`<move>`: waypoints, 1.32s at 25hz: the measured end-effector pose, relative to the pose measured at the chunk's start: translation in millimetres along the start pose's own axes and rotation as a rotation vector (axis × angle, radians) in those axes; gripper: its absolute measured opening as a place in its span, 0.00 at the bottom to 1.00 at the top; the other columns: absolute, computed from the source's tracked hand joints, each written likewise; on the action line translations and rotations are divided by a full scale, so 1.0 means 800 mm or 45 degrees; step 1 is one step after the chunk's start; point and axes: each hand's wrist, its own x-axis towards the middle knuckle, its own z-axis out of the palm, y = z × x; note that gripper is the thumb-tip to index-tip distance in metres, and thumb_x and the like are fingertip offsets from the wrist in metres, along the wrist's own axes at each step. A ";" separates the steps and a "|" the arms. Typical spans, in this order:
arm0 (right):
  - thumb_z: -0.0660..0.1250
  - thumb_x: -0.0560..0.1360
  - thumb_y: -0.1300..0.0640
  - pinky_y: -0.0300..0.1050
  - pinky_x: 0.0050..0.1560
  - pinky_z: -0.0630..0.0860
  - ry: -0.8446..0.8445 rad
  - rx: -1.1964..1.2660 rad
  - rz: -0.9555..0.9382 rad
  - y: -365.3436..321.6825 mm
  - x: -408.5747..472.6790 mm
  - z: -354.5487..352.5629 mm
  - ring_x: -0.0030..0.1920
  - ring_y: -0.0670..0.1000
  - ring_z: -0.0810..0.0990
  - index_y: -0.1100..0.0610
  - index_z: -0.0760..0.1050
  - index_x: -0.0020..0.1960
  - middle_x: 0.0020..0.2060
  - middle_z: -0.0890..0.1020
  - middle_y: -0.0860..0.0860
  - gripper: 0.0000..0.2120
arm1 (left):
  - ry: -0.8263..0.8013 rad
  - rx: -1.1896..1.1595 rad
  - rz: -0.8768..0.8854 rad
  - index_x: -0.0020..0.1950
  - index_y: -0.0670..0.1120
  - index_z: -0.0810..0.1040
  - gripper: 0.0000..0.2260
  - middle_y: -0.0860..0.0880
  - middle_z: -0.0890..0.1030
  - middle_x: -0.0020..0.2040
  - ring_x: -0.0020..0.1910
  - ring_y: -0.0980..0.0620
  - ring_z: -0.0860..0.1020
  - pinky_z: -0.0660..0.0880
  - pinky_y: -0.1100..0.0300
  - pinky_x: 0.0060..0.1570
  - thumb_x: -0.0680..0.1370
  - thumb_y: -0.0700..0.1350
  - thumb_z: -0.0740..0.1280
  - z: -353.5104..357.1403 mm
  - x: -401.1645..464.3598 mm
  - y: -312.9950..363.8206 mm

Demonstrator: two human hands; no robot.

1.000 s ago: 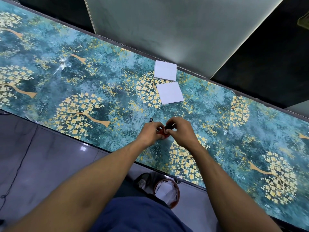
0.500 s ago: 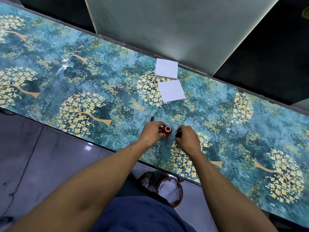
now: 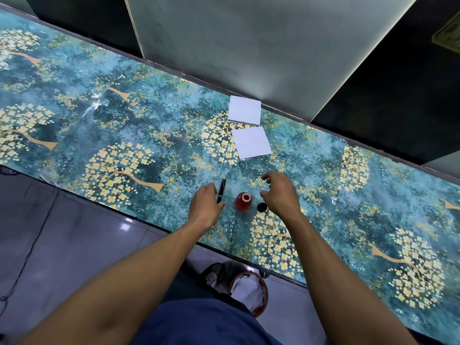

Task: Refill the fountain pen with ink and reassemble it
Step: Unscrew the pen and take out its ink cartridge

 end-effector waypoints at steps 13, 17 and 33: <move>0.74 0.75 0.51 0.46 0.48 0.76 0.039 0.318 -0.187 -0.083 0.016 0.001 0.46 0.50 0.80 0.57 0.79 0.55 0.48 0.82 0.51 0.13 | -0.002 -0.279 -0.119 0.43 0.45 0.80 0.06 0.50 0.80 0.38 0.38 0.52 0.79 0.77 0.56 0.41 0.72 0.45 0.74 -0.036 -0.004 0.004; 0.73 0.75 0.47 0.48 0.45 0.77 -0.101 0.569 -0.069 -0.107 0.018 0.000 0.44 0.51 0.83 0.55 0.80 0.51 0.44 0.84 0.51 0.13 | 0.072 -0.387 -0.031 0.44 0.46 0.81 0.05 0.51 0.82 0.37 0.37 0.54 0.80 0.78 0.57 0.40 0.72 0.45 0.73 -0.062 -0.014 0.007; 0.78 0.71 0.52 0.50 0.37 0.72 -0.272 0.940 0.075 -0.140 0.026 0.021 0.32 0.52 0.76 0.55 0.76 0.31 0.28 0.80 0.53 0.16 | 0.146 -0.572 -0.090 0.43 0.45 0.81 0.06 0.51 0.83 0.38 0.37 0.57 0.80 0.72 0.67 0.36 0.74 0.46 0.75 -0.081 -0.034 0.005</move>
